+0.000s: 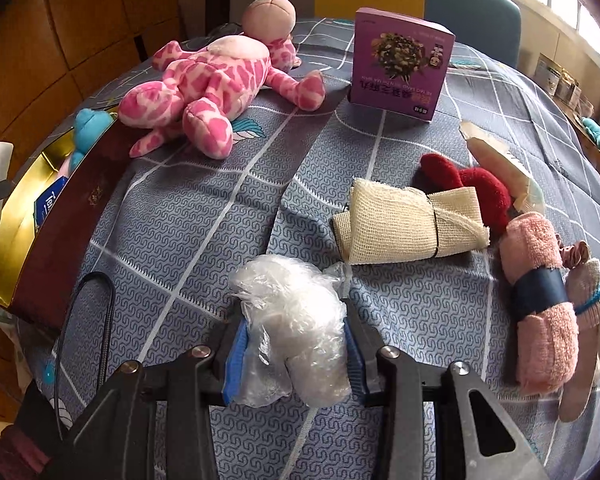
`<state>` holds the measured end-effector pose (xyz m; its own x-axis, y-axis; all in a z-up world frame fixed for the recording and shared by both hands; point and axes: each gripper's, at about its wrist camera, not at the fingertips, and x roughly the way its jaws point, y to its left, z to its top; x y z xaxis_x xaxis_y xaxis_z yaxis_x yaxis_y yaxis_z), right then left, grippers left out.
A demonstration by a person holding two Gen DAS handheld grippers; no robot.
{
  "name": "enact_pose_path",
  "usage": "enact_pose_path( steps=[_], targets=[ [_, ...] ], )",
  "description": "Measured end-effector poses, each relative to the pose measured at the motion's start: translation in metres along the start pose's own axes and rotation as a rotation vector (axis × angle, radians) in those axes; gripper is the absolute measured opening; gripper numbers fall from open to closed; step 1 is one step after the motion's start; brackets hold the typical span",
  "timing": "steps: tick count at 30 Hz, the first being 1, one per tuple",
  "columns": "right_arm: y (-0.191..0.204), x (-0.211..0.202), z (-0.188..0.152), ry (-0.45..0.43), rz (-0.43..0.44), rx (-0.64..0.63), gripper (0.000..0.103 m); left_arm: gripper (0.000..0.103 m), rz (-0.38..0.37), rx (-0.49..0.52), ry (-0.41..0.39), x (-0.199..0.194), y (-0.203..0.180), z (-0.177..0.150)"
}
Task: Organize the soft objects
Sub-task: 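Lower the white foam block into the gold tray and open the left gripper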
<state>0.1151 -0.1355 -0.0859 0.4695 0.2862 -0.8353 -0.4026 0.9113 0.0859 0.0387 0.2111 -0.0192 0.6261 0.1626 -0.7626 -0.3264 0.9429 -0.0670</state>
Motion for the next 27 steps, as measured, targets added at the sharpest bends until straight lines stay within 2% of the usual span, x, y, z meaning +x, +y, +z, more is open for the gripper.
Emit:
enact_pose_path(
  steps=[9, 18, 24, 27],
  targets=[
    [0.004, -0.003, -0.006, -0.027, -0.017, 0.004, 0.041, 0.058, 0.072, -0.037, 0.027, 0.028, 0.020, 0.019],
    [0.006, -0.005, -0.008, -0.032, -0.028, 0.002, 0.041, 0.058, 0.065, -0.097, 0.131, 0.077, 0.031, 0.043],
    [0.006, -0.005, -0.010, -0.031, -0.036, 0.004, 0.041, 0.063, 0.089, -0.085, 0.164, 0.109, 0.029, 0.054],
    [0.007, -0.006, -0.011, -0.029, -0.039, 0.005, 0.041, 0.073, 0.089, -0.103, 0.198, 0.125, 0.031, 0.055]
  ],
)
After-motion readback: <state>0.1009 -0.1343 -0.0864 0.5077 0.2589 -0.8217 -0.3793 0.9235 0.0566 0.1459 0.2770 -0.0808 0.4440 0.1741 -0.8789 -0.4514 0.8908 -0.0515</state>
